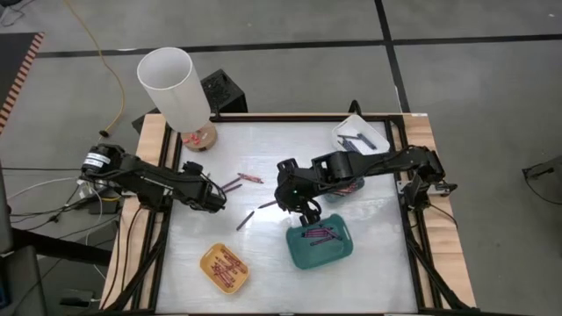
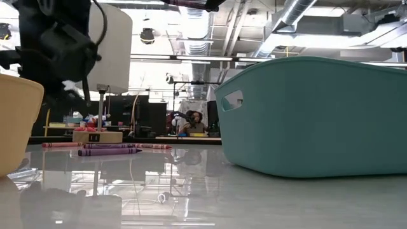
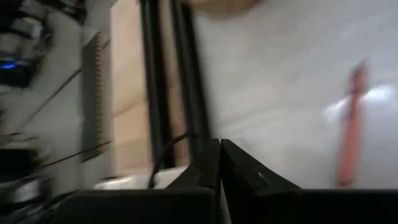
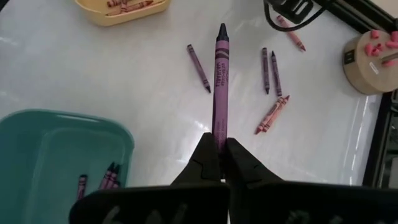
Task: Sort crayons
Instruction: Put the purple crayon into the blue bin
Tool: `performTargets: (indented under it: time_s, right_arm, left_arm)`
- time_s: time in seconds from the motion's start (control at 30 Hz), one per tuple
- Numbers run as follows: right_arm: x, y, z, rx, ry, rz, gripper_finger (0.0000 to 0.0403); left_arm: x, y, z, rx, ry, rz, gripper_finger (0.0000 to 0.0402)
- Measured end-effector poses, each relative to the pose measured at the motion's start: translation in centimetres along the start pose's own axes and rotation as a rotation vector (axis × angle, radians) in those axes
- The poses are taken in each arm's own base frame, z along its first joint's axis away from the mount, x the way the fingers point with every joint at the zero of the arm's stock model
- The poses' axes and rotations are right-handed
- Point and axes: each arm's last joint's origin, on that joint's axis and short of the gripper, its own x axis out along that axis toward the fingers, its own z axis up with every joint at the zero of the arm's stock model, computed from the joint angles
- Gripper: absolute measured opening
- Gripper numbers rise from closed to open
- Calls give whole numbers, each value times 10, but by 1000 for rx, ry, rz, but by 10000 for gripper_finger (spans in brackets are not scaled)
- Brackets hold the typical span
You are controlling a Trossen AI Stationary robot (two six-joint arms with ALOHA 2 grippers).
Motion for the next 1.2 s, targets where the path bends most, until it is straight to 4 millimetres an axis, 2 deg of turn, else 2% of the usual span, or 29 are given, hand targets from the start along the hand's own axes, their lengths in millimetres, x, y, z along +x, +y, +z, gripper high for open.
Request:
performTargets:
  time_s: [0.13, 0.3, 0.5, 0.6, 0.8, 1.1, 1.2]
  right_arm:
    - [-1, 3, 1, -3, 12, -26, 1]
    - [-1, 5, 0, -2, 22, -20, 1]
    - [-1, 7, 0, 13, 28, -16, 1]
    - [-1, 9, 0, 4, 34, -11, 1]
    - [-1, 10, -1, 2, 42, -6, 1]
    - [-3, 13, -18, 100, 216, 33, 1]
    - [-3, 12, -20, 127, 235, 36, 1]
  left_arm:
    - [7, -9, 1, 88, 78, 8, 0]
    - [10, -24, 1, 83, 86, -68, 0]
    - [19, -39, -1, 142, 140, -65, 0]
    - [20, -50, -2, 155, 154, -134, 0]
    - [17, -66, 1, 156, 144, -295, 0]
    - [12, -70, -4, 188, 125, -346, 0]
    - [2, -74, -3, 189, 116, -392, 0]
